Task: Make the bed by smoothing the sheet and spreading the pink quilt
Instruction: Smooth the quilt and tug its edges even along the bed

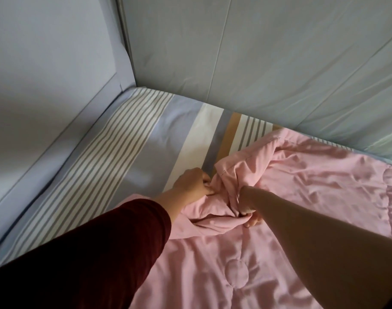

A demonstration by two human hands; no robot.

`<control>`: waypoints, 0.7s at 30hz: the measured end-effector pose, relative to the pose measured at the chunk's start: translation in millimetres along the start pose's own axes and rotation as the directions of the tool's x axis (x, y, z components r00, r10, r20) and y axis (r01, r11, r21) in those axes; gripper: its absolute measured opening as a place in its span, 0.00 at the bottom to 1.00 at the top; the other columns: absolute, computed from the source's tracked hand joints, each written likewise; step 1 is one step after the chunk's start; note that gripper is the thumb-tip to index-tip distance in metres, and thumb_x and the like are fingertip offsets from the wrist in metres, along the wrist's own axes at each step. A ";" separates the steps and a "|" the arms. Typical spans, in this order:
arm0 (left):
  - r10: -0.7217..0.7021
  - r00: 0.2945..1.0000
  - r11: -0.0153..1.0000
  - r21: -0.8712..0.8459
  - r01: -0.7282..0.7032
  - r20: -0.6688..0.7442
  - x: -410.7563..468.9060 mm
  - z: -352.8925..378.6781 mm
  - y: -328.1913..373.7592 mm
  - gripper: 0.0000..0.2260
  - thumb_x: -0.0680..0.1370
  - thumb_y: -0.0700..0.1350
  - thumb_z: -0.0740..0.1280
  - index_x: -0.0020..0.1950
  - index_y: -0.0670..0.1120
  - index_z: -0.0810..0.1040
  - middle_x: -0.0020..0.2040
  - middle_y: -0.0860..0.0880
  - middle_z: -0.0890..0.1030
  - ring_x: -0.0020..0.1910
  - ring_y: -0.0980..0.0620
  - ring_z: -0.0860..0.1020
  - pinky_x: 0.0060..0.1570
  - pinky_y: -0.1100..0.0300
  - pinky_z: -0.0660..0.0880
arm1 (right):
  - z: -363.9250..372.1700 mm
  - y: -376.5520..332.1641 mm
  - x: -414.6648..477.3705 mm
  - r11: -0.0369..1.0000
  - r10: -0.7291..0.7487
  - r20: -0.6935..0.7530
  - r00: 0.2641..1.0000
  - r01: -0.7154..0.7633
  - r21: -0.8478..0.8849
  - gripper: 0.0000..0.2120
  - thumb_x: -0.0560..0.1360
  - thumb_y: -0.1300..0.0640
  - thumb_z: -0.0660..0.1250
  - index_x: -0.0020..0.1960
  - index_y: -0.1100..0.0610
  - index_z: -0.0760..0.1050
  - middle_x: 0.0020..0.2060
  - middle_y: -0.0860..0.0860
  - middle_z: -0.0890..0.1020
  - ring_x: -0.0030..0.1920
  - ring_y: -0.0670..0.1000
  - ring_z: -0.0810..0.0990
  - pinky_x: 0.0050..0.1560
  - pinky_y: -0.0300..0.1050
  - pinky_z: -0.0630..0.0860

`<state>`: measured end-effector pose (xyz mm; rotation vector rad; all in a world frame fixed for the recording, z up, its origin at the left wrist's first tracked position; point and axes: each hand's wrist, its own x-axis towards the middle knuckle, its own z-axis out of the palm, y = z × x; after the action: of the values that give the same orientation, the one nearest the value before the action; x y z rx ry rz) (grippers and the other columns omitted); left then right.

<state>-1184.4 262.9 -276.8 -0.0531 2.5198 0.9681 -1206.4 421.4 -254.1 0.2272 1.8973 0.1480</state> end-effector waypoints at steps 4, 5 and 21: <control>-0.061 0.929 0.998 -0.007 0.063 -0.364 9.7 -55.2 -6.3 0.09 0.71 0.45 0.69 0.34 0.41 0.80 0.28 0.46 0.79 0.34 0.48 0.79 0.35 0.58 0.74 | -22.0 -15.4 -14.7 0.955 -0.252 -0.370 0.894 0.292 0.053 0.06 0.79 0.60 0.61 0.44 0.61 0.72 0.47 0.59 0.82 0.40 0.52 0.76 0.37 0.40 0.75; -0.099 0.851 0.995 -0.033 0.096 -0.516 14.2 -76.3 -9.7 0.08 0.71 0.44 0.66 0.36 0.40 0.81 0.30 0.43 0.81 0.37 0.45 0.81 0.37 0.55 0.76 | -28.8 -20.8 -15.9 0.919 -0.261 -0.553 0.791 0.380 0.109 0.08 0.78 0.57 0.64 0.48 0.62 0.74 0.47 0.59 0.80 0.44 0.55 0.77 0.41 0.44 0.73; -0.119 0.986 0.955 0.259 0.146 -0.118 70.1 -151.3 -94.5 0.32 0.80 0.44 0.62 0.77 0.37 0.47 0.77 0.38 0.49 0.77 0.42 0.51 0.74 0.54 0.50 | -76.4 -145.9 26.5 0.823 -0.568 -0.420 0.708 0.491 -0.285 0.34 0.79 0.39 0.56 0.79 0.49 0.46 0.78 0.48 0.44 0.78 0.54 0.40 0.75 0.61 0.42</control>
<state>-1288.3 102.3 -265.4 -0.1916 2.6772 0.5807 -1299.3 286.3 -284.4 -0.5257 2.3661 -0.0549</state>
